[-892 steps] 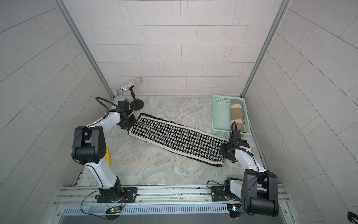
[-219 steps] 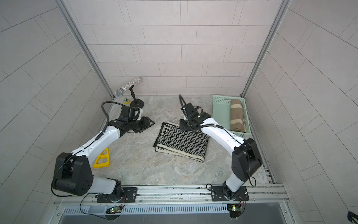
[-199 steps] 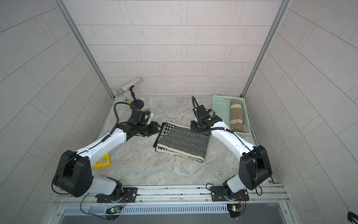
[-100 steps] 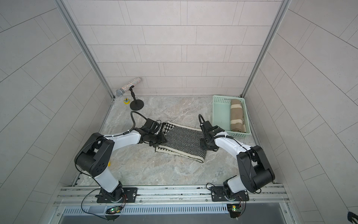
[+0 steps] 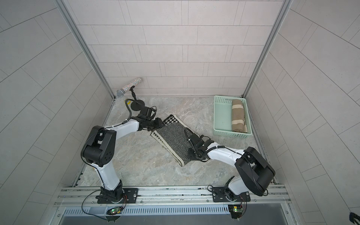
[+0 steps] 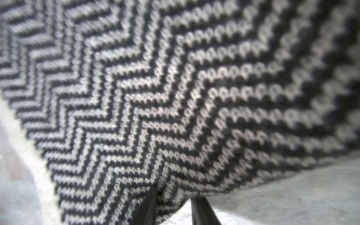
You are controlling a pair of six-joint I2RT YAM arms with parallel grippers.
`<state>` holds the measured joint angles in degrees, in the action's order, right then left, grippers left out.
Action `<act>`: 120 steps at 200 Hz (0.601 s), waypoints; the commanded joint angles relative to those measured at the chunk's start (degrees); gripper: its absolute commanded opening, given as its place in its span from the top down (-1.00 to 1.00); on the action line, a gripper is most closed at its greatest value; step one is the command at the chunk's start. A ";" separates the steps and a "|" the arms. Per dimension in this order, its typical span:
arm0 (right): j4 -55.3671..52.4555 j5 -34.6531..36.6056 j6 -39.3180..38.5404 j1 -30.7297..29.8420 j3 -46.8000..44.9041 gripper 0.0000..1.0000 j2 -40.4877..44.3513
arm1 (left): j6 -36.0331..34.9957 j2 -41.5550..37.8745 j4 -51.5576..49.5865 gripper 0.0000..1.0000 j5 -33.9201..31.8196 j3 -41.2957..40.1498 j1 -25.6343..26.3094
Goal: Roll up the scarf and place it into the basket
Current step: Adjust the scarf at the center of the board.
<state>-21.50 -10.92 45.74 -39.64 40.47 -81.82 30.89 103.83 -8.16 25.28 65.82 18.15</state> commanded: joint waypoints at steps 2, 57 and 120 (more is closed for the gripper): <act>1.21 -0.80 1.79 0.44 3.01 0.21 2.62 | -4.99 -6.90 4.65 -0.04 2.64 -2.80 0.79; -7.94 2.50 -11.67 13.14 7.25 0.04 9.03 | 5.05 -20.76 2.76 -0.04 -5.78 -21.00 7.54; -12.70 3.85 -22.21 20.12 16.25 0.11 -2.99 | 7.97 -13.59 1.68 0.02 -10.00 -20.61 6.80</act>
<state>-30.50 -8.23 28.91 -20.32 53.78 -79.48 37.89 87.11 -5.48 19.09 41.36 25.74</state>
